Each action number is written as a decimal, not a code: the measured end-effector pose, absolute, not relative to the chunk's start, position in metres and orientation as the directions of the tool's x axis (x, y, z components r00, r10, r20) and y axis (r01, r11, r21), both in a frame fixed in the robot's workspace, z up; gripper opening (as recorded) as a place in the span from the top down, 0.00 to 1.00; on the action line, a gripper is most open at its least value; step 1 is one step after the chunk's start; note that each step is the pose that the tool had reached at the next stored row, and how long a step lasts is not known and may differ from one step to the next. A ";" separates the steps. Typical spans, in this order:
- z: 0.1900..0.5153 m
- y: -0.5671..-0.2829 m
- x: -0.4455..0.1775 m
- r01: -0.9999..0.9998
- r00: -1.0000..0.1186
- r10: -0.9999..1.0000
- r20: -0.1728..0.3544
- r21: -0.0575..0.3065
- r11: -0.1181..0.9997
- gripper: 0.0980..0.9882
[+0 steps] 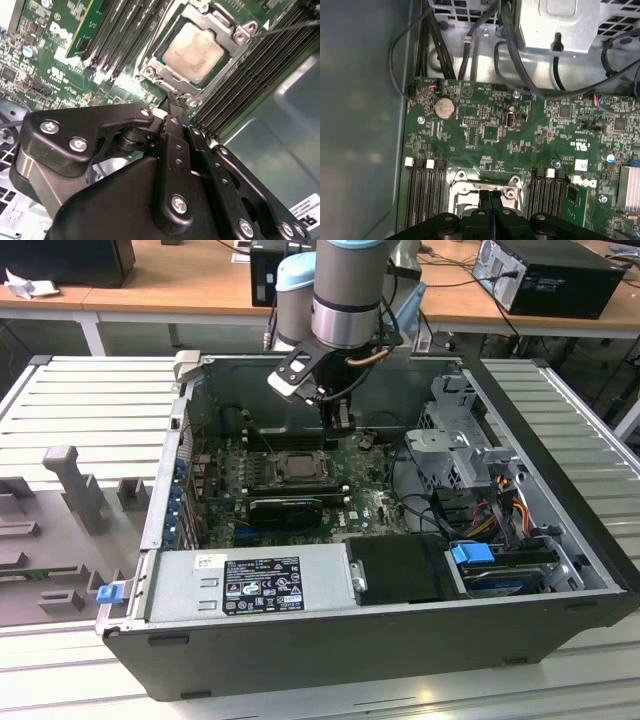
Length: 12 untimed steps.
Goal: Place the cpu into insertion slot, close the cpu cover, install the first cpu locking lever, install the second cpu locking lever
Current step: 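Close the cpu cover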
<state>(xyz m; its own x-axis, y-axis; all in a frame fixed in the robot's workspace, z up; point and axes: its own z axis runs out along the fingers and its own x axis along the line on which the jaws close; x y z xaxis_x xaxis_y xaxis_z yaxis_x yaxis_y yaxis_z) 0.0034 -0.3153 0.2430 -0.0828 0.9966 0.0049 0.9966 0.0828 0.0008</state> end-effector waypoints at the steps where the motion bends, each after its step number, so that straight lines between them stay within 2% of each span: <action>1: 0.243 -0.315 0.003 0.997 -0.083 0.997 0.005 0.001 0.083 0.99; 12: 0.239 -0.315 -0.019 0.997 -0.083 0.997 0.005 0.001 0.083 0.99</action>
<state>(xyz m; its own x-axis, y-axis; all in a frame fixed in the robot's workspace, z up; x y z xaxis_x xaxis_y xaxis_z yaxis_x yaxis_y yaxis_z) -0.0195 -0.3153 0.2387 -0.0832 0.9965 0.0050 0.9965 0.0832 0.0007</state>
